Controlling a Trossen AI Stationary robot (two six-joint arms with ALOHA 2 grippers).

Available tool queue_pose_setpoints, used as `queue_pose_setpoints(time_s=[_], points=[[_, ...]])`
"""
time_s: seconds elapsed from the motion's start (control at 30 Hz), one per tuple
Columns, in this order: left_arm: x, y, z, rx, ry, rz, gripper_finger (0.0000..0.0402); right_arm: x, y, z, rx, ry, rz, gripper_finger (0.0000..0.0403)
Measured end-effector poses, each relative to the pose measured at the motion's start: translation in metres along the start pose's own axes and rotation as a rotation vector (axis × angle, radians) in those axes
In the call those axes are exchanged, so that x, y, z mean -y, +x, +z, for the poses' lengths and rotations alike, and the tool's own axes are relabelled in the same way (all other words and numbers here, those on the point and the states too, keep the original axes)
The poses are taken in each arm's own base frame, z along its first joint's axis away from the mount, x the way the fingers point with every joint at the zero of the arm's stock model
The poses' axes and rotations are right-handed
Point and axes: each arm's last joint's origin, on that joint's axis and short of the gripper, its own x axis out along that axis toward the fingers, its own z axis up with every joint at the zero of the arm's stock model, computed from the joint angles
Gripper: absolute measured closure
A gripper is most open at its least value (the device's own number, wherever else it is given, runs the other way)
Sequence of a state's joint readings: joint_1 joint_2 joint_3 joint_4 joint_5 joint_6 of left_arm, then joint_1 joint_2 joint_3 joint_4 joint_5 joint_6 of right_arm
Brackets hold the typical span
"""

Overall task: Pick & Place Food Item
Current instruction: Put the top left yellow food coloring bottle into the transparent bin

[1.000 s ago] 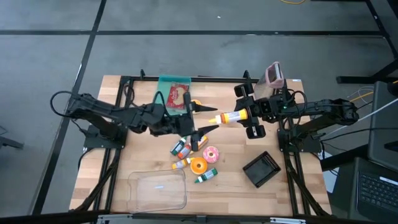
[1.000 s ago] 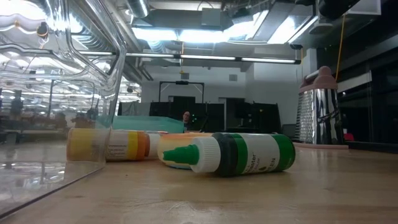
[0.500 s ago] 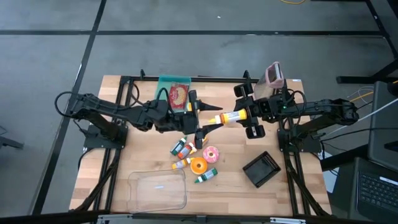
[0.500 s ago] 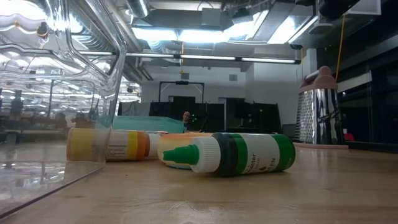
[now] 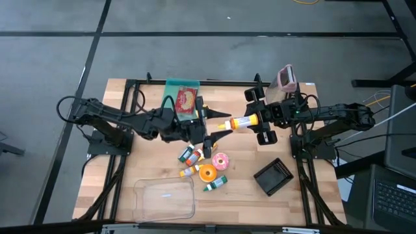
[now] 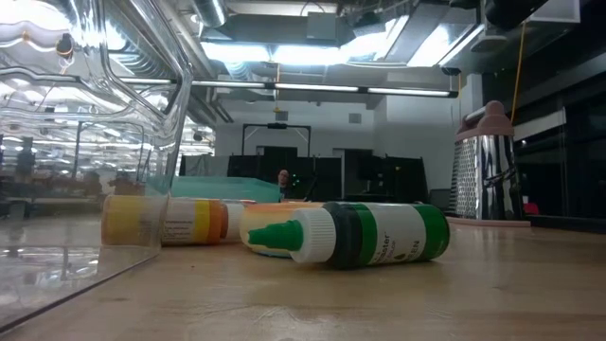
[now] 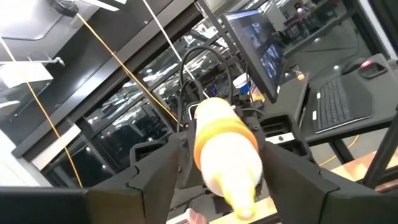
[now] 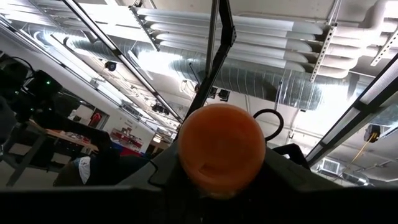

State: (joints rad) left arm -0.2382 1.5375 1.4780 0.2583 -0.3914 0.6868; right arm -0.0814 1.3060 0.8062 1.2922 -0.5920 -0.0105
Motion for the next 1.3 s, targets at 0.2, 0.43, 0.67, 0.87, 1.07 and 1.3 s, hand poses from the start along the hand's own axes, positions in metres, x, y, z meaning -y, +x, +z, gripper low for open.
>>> queue_pose_setpoints(time_s=[0.2, 0.43, 0.67, 0.87, 1.07, 1.3], points=[[0.0, 0.0, -0.001, -0.011, 0.002, 0.003, 0.0218, 0.0, 0.0, 0.0, 0.0, 0.0, 0.0, 0.0262], [0.0, 0.0, -0.001, -0.015, -0.005, 0.003, 0.0259, 0.0, 0.0, 0.0, 0.002, -0.001, 0.003, 0.0262], [0.0, 0.0, -0.001, -0.014, -0.006, 0.004, 0.0272, 0.0, 0.0, 0.0, 0.002, -0.001, 0.004, 0.0262], [0.0, 0.0, -0.001, -0.024, -0.007, 0.022, 0.0287, 0.0, 0.0, 0.0, -0.001, 0.002, 0.007, 0.0261], [0.002, -0.009, 0.008, -0.042, 0.018, 0.04, 0.0287, 0.0, 0.0, -0.003, -0.03, 0.027, -0.004, 0.0226], [0.003, -0.036, 0.028, -0.13, 0.038, 0.101, 0.0287, 0.002, -0.001, -0.004, -0.041, 0.027, -0.03, 0.0161]])
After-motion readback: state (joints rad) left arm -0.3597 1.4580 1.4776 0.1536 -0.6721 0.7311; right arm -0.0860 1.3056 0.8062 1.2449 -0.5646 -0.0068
